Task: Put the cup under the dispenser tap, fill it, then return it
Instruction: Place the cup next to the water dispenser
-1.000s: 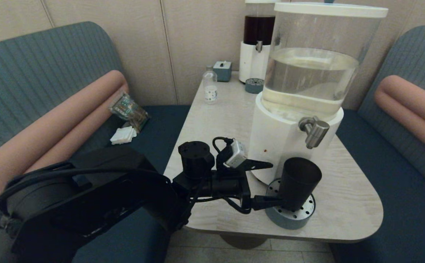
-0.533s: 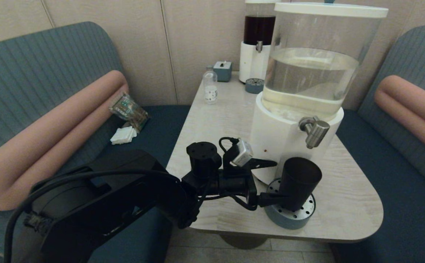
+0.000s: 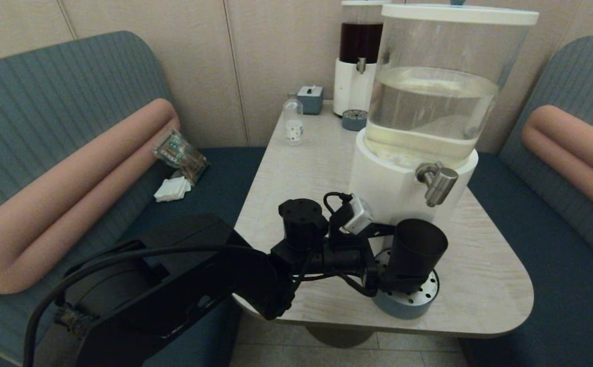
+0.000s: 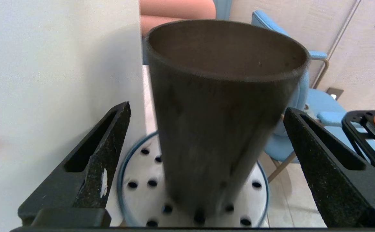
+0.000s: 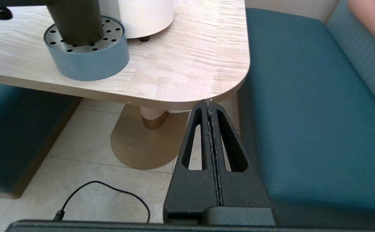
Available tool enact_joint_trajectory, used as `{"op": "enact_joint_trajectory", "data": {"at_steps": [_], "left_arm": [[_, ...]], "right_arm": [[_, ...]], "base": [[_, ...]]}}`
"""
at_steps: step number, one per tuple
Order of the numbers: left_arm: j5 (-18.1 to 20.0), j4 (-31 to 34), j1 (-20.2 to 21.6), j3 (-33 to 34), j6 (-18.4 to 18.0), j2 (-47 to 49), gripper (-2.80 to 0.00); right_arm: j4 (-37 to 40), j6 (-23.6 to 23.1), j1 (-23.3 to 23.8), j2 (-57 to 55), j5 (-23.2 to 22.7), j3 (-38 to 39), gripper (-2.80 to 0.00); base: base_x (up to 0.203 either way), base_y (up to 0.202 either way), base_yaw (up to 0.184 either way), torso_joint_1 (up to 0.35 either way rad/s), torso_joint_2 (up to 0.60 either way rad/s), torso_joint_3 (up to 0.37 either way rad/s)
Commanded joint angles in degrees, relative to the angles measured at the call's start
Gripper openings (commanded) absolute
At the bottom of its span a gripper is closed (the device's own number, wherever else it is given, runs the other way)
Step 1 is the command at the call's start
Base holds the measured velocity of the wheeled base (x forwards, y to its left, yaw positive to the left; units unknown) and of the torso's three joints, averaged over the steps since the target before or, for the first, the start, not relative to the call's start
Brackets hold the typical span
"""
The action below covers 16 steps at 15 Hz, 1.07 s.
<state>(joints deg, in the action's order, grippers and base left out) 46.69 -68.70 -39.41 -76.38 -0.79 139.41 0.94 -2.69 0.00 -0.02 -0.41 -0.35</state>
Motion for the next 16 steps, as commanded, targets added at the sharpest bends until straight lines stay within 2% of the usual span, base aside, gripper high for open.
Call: {"op": "enact_joint_trajectory", "data": {"at_steps": [1,6,8,9,16], "left_arm": [[0.07,-0.11,-0.23,-0.62,-0.08,0.42,0.00],[-0.46,-0.03,-0.66,-1.49,0.00,0.95,0.00],[-2.48,-0.48,-0.98,-2.13,-0.09,1.29,0.00],[-3.01,-0.64,-1.05,-2.55,-0.05,1.56,-2.80],[-3.01,-0.82,-2.28,-1.57,0.00,0.52,-2.80]], "right_arm": [[0.03,-0.03,0.00,0.11,-0.03,0.00,-2.80],[0.03,-0.03,0.00,0.11,-0.03,0.00,-2.80],[0.03,-0.03,0.00,0.11,-0.03,0.00,-2.80],[0.03,-0.03,0.00,0.11,-0.03,0.00,-2.80],[0.03,-0.03,0.00,0.11,-0.03,0.00,-2.80]], "base": [[0.000,0.000,0.000,0.000,0.00,0.000],[0.000,0.000,0.000,0.000,0.00,0.000],[0.000,0.000,0.000,0.000,0.00,0.000],[0.000,0.000,0.000,0.000,0.00,0.000],[0.000,0.000,0.000,0.000,0.00,0.000]]}}
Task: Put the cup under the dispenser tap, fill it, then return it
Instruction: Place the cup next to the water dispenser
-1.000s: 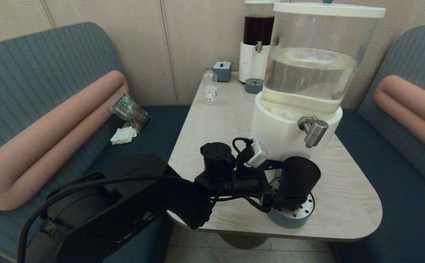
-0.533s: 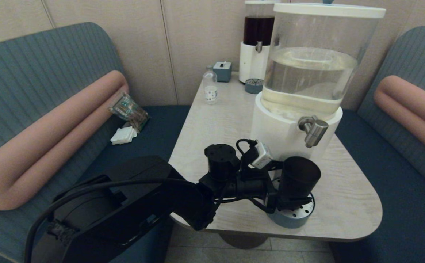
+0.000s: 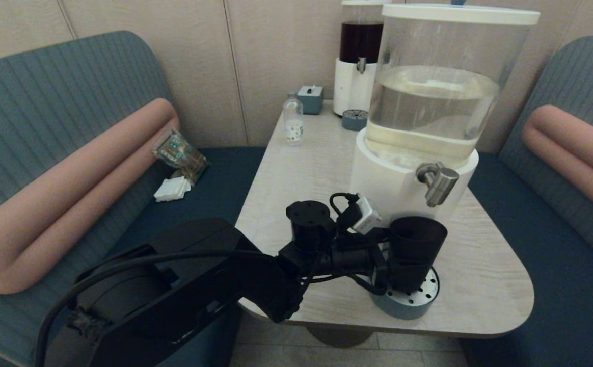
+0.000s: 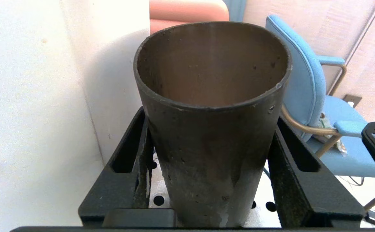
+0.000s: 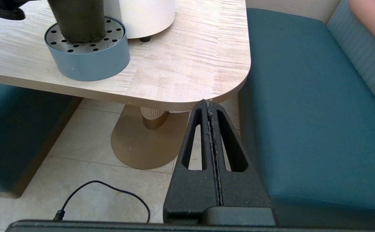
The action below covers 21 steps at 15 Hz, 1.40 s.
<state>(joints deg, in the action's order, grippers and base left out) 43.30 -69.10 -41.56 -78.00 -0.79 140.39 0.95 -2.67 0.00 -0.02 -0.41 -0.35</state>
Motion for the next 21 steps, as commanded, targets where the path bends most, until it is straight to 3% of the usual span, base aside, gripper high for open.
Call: {"op": "enact_joint_trajectory", "data": {"at_steps": [1,6,8,12,14,18,21], "left_arm": [[0.43,-0.40,-0.23,1.60,0.02,-1.69,-2.80],[0.36,-2.59,-0.85,12.88,1.09,-9.79,-2.80],[0.26,-5.20,0.06,20.33,1.77,-13.97,-2.80],[-0.60,-14.13,6.88,31.46,5.79,-21.35,-2.80],[-1.97,-17.68,11.74,33.72,6.80,-22.18,-2.80],[-4.14,-18.53,23.21,32.96,8.52,-21.99,-2.80],[-6.87,-18.56,26.59,27.58,8.04,-16.82,-2.80]], "right_arm": [[0.02,-0.05,0.00,0.11,-0.02,0.00,-2.80],[0.02,-0.05,0.00,0.11,-0.02,0.00,-2.80],[0.02,-0.05,0.00,0.11,-0.02,0.00,-2.80],[0.02,-0.05,0.00,0.11,-0.02,0.00,-2.80],[0.02,-0.05,0.00,0.11,-0.02,0.00,-2.80],[0.02,-0.04,0.00,0.11,-0.02,0.00,-2.80],[0.02,-0.05,0.00,0.11,-0.02,0.00,-2.80]], "base": [[0.000,0.000,0.000,0.000,0.00,0.000],[0.000,0.000,0.000,0.000,0.00,0.000],[0.000,0.000,0.000,0.000,0.00,0.000],[0.000,0.000,0.000,0.000,0.00,0.000],[0.000,0.000,0.000,0.000,0.00,0.000],[0.000,0.000,0.000,0.000,0.00,0.000],[0.000,0.000,0.000,0.000,0.00,0.000]]}}
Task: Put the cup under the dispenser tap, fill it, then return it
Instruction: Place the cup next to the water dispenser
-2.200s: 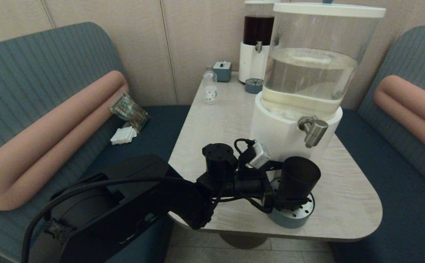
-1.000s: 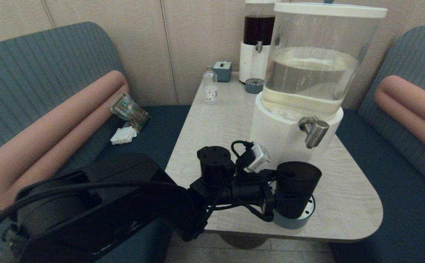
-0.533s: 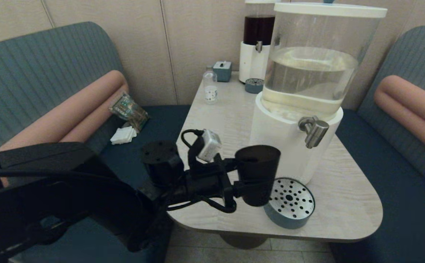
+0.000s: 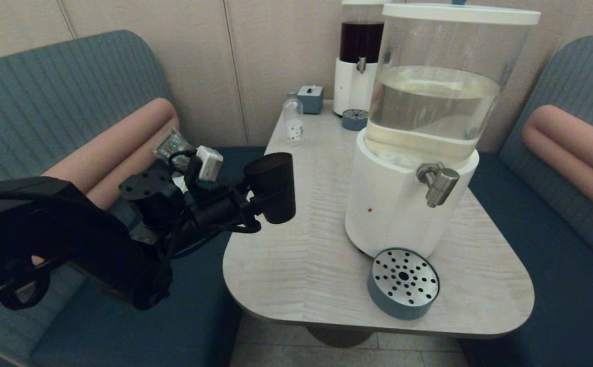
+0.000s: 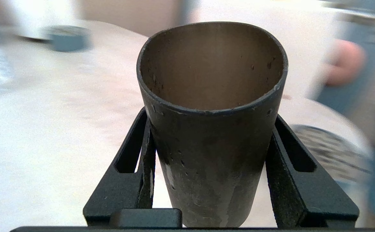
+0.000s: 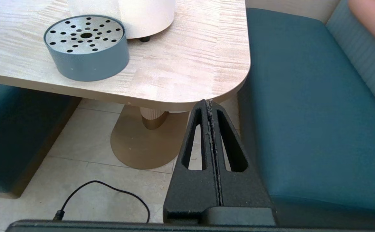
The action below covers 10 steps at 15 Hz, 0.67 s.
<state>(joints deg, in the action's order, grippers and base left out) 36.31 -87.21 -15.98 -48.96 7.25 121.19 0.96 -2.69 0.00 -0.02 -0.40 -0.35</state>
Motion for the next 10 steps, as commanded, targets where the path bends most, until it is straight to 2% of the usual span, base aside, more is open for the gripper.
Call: {"op": "enact_joint_trajectory", "data": {"at_steps": [1,5,10], "left_arm": [[-0.61,-0.45,1.26,-3.50,-0.76,4.54,-2.80],[-1.96,-0.45,2.29,-10.69,-6.25,13.86,-2.80],[-2.68,-0.45,2.89,-14.50,-7.72,19.96,-2.80]], "right_arm": [[0.00,-0.03,0.00,0.11,-0.04,0.00,-2.80],[0.00,-0.03,0.00,0.11,-0.04,0.00,-2.80],[0.00,-0.03,0.00,0.11,-0.04,0.00,-2.80]], "base": [[0.000,0.000,0.000,0.000,0.00,0.000],[0.000,0.000,0.000,0.000,0.00,0.000],[0.000,0.000,0.000,0.000,0.00,0.000]]}}
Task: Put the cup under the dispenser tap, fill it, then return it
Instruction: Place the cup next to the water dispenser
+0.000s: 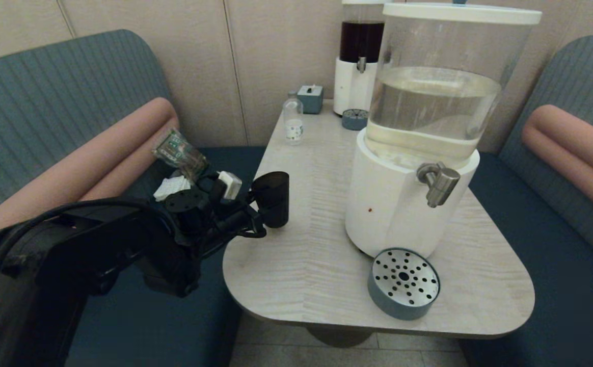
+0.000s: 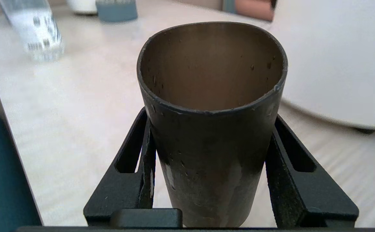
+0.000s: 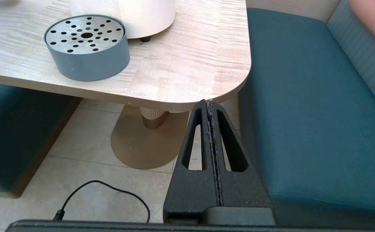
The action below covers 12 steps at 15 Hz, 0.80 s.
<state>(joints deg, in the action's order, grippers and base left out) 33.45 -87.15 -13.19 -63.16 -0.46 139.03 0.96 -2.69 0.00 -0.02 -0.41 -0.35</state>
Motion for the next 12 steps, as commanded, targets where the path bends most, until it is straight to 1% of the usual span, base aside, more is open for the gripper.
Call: {"op": "enact_joint_trajectory", "data": {"at_steps": [1,4,5,9,12], "left_arm": [[0.13,-0.51,0.09,-0.77,-0.06,2.94,-2.80],[0.12,-0.51,0.09,-1.09,-0.33,4.40,-2.80],[0.12,-0.51,0.09,-1.18,-0.42,4.44,0.00],[0.30,-0.51,0.09,-1.49,-0.56,3.87,0.00],[0.30,-0.51,0.09,0.33,-0.63,1.79,0.00]], "right_arm": [[0.00,-0.03,0.00,0.08,-0.02,0.00,-2.80],[0.00,-0.03,0.00,0.11,-0.02,0.00,-2.80],[0.00,-0.03,0.00,0.11,-0.02,0.00,-2.80],[0.00,-0.03,0.00,0.11,-0.02,0.00,-2.80],[0.00,-0.03,0.00,0.11,-0.02,0.00,-2.80]], "base": [[0.000,0.000,0.000,0.000,0.00,0.000],[0.000,0.000,0.000,0.000,0.00,0.000],[0.000,0.000,0.000,0.000,0.00,0.000],[0.000,0.000,0.000,0.000,0.00,0.000],[0.000,0.000,0.000,0.000,0.00,0.000]]}}
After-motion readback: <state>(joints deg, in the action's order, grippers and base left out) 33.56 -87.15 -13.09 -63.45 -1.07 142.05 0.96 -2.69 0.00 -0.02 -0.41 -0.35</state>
